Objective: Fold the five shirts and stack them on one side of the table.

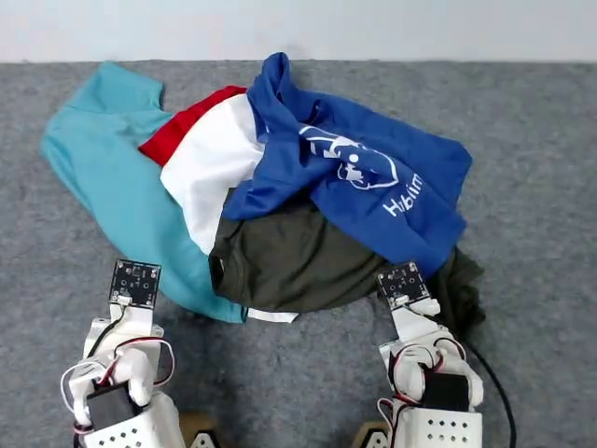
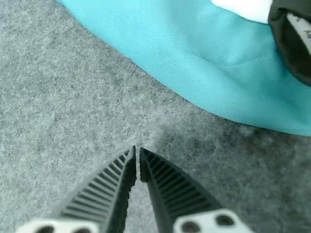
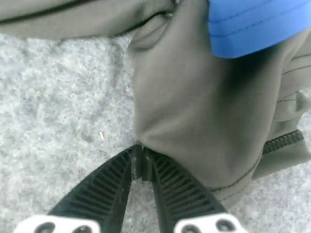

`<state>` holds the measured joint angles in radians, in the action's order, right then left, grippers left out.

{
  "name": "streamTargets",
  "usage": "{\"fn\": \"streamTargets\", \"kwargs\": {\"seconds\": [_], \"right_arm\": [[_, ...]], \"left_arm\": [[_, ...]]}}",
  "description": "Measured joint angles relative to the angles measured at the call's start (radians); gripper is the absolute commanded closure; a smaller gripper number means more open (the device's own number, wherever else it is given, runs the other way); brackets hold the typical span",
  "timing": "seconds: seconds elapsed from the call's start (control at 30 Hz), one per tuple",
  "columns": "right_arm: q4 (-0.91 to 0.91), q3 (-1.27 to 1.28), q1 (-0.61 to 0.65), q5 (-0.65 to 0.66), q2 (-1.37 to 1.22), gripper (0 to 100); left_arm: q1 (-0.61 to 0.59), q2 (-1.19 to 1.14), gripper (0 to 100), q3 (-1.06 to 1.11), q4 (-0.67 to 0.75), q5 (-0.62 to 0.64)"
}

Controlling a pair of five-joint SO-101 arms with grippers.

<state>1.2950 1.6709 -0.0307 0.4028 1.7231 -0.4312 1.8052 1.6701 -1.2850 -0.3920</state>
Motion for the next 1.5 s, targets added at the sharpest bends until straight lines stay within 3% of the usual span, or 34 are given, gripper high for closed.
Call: {"fn": "streamTargets", "kwargs": {"seconds": [0.57, 1.1, 1.5], "right_arm": [[0.0, 0.0, 0.0, 0.0, 0.0, 98.9], [0.0, 0.0, 0.0, 0.0, 0.0, 98.7], [0.0, 0.0, 0.0, 0.0, 0.0, 98.9]], "left_arm": [[-0.002, 0.0, 99, -0.017, -0.008, -0.005], [-0.005, 0.0, 99, -0.516, -0.008, -0.005], [-0.046, 0.0, 99, -0.647, -0.008, -0.005]]}}
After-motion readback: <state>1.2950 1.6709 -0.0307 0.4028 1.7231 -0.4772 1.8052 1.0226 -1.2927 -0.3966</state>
